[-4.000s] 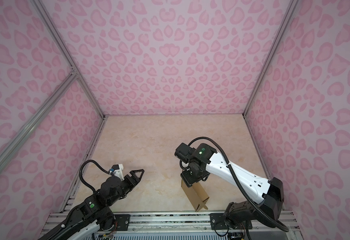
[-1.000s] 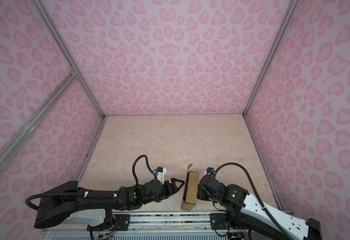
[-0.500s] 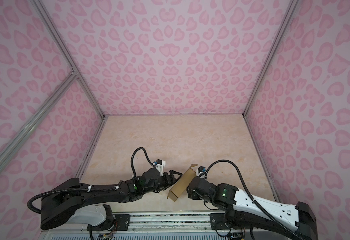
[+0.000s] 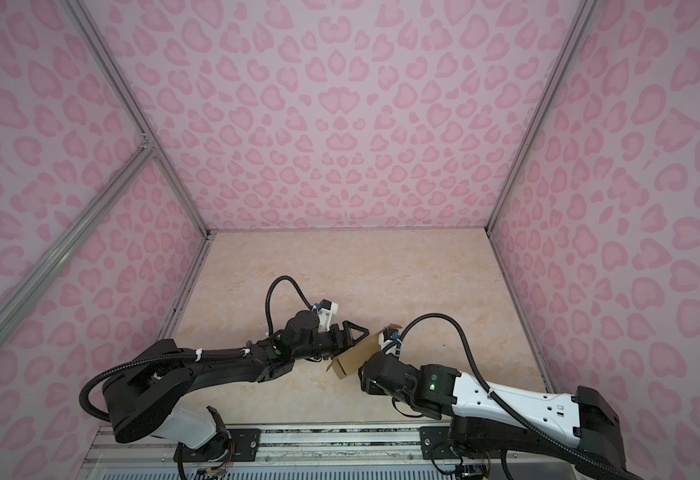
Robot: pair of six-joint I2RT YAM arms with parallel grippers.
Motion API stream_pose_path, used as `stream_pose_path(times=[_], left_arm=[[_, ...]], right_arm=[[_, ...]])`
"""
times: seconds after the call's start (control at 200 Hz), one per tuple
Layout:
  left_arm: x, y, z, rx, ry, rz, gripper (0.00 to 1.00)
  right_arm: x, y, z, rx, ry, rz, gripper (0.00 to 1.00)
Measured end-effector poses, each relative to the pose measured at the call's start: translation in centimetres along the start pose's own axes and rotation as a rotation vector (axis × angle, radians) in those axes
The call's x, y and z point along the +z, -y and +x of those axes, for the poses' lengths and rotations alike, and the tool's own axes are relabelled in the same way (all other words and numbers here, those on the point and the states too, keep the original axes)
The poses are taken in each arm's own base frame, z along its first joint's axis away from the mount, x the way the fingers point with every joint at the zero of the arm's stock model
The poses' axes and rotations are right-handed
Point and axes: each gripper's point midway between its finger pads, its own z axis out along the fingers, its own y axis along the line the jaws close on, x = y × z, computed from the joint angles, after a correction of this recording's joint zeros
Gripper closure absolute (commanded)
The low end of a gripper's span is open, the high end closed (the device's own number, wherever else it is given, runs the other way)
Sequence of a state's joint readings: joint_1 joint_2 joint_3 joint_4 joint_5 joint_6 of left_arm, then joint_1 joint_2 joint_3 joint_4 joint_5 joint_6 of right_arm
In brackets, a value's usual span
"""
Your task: Fold the paper box
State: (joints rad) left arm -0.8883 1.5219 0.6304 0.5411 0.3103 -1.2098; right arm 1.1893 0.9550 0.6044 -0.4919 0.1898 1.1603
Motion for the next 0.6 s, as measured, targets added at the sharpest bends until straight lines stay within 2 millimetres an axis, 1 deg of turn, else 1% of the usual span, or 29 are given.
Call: stream_pose_path(times=[0.19,0.32,0.46,0.495,0.6], left_arm=[[-0.2,0.3,-1.4,0.006,-0.008,0.021,0.12],[-0.1,0.6,-2.3,0.018,-0.012,0.031,0.10],[0.2,-0.1,-2.6,0.015,-0.026,0.022,0.08],[0.2,-0.2,-2.6,0.014,-0.030,0.018,0.05],[0.0,-0.5,-3.0,0.018,-0.027,0.011,0.04]], right_arm=[[-0.3,-1.2,-1.1,0.011,0.041,-0.023,0.37],[-0.1,-1.9,-1.7,0.013,0.057,-0.026,0.37],[0.0,-2.4,-1.9,-0.003,0.061,-0.025,0.36],[0.0,-2.3,-1.9,-0.006,0.061,-0.024,0.36],[0.1,-2.4,-2.0,-0.012,0.066,-0.022,0.36]])
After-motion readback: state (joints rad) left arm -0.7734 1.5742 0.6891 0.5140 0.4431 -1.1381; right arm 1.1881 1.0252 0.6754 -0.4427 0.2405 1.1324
